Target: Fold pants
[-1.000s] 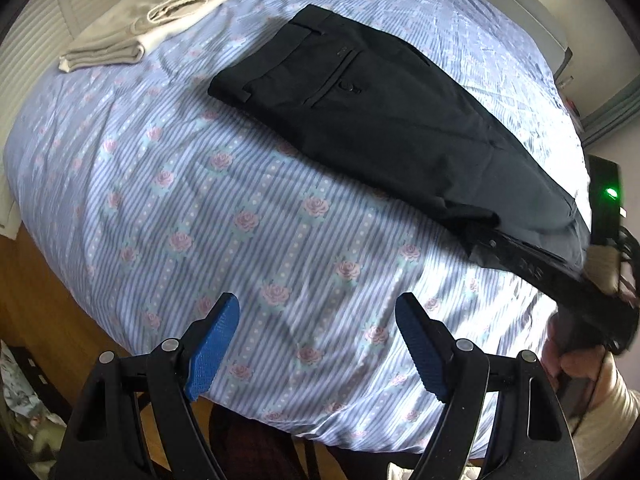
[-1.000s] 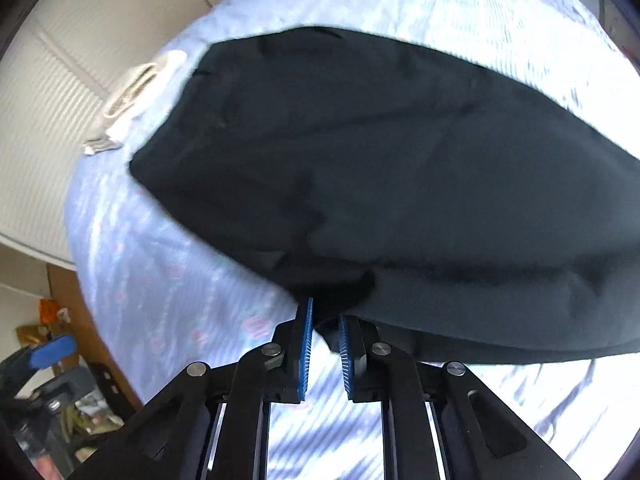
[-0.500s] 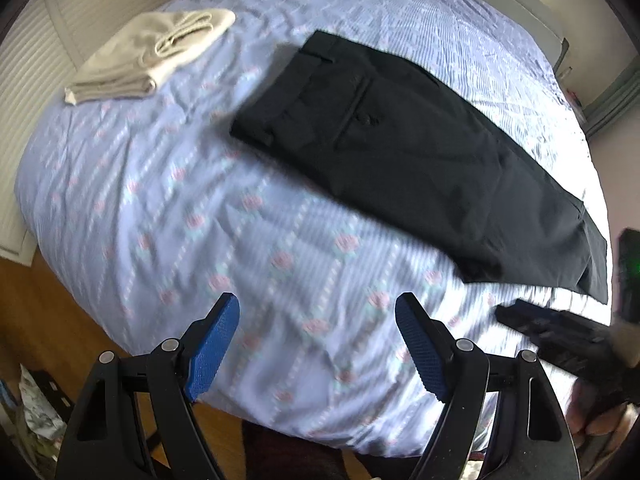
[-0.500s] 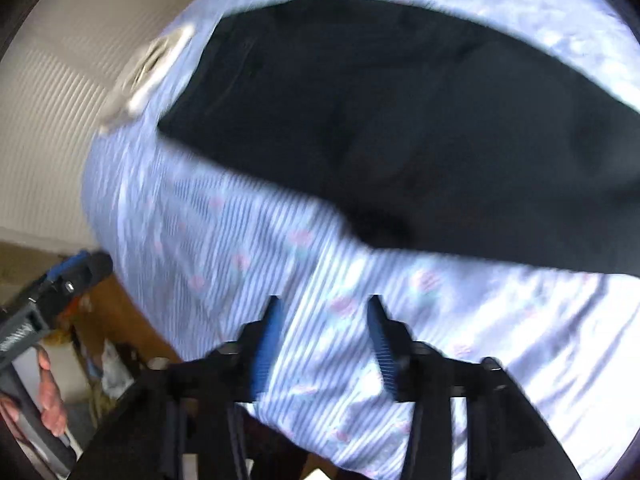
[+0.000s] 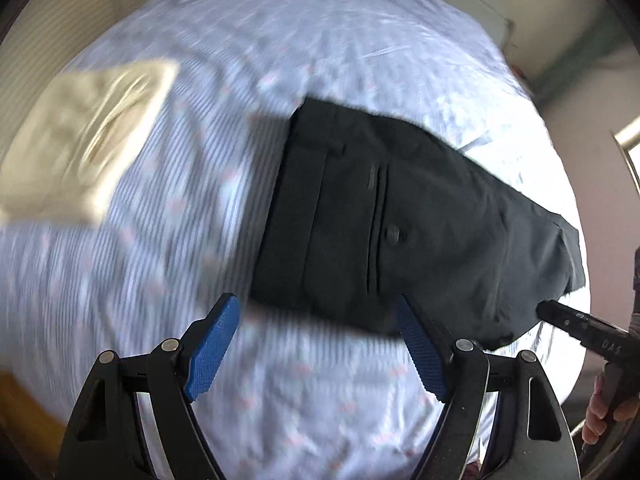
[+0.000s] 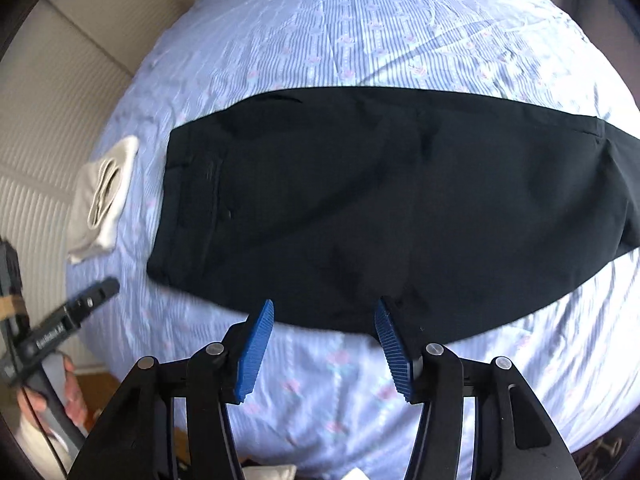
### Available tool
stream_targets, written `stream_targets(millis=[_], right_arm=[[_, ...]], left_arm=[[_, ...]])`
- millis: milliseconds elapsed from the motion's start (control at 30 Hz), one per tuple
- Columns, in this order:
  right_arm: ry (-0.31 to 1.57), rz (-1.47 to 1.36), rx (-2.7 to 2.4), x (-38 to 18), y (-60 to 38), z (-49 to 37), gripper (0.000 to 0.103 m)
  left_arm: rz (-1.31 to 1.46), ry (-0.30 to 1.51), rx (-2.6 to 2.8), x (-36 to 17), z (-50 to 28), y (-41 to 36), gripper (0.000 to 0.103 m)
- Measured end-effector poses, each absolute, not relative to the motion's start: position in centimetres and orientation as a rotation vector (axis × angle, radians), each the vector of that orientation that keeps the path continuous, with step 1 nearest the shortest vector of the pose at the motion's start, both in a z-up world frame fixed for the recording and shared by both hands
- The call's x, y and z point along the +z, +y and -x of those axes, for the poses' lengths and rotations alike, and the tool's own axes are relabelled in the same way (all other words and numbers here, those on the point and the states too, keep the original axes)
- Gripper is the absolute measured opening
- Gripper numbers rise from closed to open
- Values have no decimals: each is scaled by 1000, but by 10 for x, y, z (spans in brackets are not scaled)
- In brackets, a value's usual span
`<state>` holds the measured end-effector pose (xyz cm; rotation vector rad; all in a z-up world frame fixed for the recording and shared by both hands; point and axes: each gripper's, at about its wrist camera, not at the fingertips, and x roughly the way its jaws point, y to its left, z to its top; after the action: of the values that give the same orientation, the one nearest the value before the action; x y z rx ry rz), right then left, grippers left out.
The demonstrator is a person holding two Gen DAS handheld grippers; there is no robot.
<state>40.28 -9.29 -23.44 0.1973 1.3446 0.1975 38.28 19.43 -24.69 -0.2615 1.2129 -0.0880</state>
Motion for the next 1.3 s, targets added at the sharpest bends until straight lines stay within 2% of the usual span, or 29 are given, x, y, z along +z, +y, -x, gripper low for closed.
stream_targets(millis=[33,200,267,400,567,700,767,900,1000,1100,1167,1233,1300], right_arm=[[1346,-197,185,-237,-87,-407,54],[1376,-266,125,-250,-61,-431,54],[1374,-292,106,-252,-53,-440,54],[1385,-300,102,-254,-39,-456,54],[1367,-269,101,-248,-31,-467,54],[1372,-268,100,-246,-31,-472,54],[1377,-270,97,-246,-31,-473,54],[1387,-260,101,-248,-26,-475,54],[1377,-251,129,-243,-19,-476,54],[1346,-222,166,-234,-9,-475,54],[1333,-208,174,-231,-5,-475,54],[1327,-193,175,-228,-3,-473,54],[1319,-194,167,-225,-6,-469,54]], left_arm=[[250,1203,-130,-248,-401,198,78],[306,1212,-270,-266,-483,218,62],[321,1219,-290,-275,-514,223,59],[307,1287,-340,-303,-563,219,50],[351,1345,-368,-326,-581,219,47],[386,1353,-376,-326,-581,219,31],[410,1344,-401,-323,-580,224,29],[431,1357,-400,-328,-582,233,9],[411,1345,-351,-322,-580,232,4],[400,1289,-323,-309,-572,239,4],[395,1318,-301,-317,-574,240,5],[408,1338,-280,-325,-575,241,6],[363,1342,-270,-319,-575,235,15]])
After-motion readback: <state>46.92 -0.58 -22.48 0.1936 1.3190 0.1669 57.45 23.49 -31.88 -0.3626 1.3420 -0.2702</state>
